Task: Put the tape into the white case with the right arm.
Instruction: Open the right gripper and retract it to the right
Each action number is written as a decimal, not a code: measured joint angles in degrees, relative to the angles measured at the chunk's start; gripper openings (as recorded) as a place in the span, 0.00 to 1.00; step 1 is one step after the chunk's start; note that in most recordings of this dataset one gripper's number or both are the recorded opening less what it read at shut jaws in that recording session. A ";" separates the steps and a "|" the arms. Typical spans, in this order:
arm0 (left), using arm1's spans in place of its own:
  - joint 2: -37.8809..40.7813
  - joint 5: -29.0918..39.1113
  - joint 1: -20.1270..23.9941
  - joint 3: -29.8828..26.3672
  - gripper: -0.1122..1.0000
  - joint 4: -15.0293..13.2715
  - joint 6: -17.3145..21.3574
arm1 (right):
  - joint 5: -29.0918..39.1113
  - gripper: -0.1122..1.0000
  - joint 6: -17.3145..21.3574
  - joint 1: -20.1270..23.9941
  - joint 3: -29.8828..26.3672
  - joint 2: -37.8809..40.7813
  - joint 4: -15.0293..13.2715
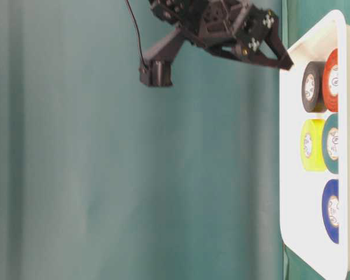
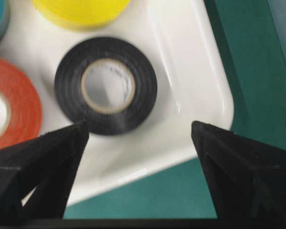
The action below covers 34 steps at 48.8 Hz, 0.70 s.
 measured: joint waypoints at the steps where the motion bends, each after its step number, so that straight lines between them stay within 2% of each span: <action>1: 0.00 -0.09 0.00 0.00 0.10 -0.09 0.00 | 0.00 0.84 0.09 0.00 0.53 -0.53 0.00; 10: 0.00 -0.09 0.00 -0.09 0.10 -0.09 0.00 | -1.23 0.84 0.26 0.00 6.50 -6.42 -0.09; 21: 0.00 0.00 0.00 -0.09 0.10 -0.09 0.00 | -7.03 0.84 0.35 0.00 14.77 -13.89 0.00; 34: 0.00 -0.09 0.00 -0.09 0.10 -0.09 0.00 | -9.05 0.84 0.44 0.00 21.18 -20.39 -0.09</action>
